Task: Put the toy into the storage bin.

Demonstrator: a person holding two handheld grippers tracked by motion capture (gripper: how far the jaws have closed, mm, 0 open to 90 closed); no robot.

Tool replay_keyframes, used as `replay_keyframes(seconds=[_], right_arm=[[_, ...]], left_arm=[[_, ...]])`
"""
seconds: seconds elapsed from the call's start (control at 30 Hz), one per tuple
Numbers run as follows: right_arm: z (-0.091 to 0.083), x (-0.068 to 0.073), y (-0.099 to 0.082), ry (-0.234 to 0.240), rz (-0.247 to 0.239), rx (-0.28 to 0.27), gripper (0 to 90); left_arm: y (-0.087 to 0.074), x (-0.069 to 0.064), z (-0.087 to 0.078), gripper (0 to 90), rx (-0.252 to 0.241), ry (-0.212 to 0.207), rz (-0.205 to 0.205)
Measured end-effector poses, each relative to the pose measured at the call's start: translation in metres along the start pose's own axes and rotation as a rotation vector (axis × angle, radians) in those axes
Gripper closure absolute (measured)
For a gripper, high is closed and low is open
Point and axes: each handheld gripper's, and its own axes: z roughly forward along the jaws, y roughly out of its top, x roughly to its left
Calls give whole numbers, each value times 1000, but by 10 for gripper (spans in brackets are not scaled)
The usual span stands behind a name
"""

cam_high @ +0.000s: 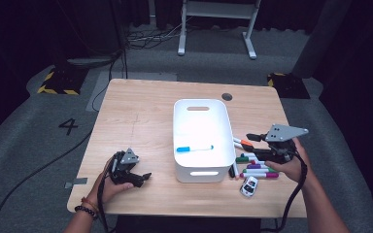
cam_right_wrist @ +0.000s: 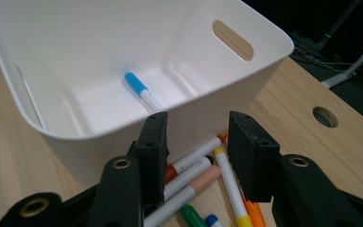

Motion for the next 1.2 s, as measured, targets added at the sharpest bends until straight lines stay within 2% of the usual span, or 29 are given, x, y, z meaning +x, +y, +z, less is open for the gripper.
replay_keyframes(seconds=[0.1,0.23,0.47,0.53,0.6,0.67,0.8,0.9,0.93,1.2], right_arm=[[2,-8,-14,-27,22,30,591],[14,-25,-34,-46,56,76,581],[40,-49,-53,-46,110,121,579],[50,-56,-58,-26,141,136,579],[59,-62,-63,-42,142,161,580],[68,-68,-67,-33,160,172,584],[83,-75,-73,-23,187,205,590],[94,-78,-75,-24,174,242,592],[96,-78,-76,-23,184,252,592],[108,-84,-82,-23,223,290,605]], left_arm=[[0,0,0,147,0,0,-1],[0,0,0,147,0,0,0],[0,0,0,147,1,-1,-4],[0,0,0,147,1,-1,-4],[0,0,0,147,1,-1,-3],[0,0,0,147,1,0,-3],[0,0,0,147,1,-1,-3],[0,0,0,147,1,-1,-4],[0,0,0,147,1,-1,-4],[0,0,0,147,1,-1,-4]])
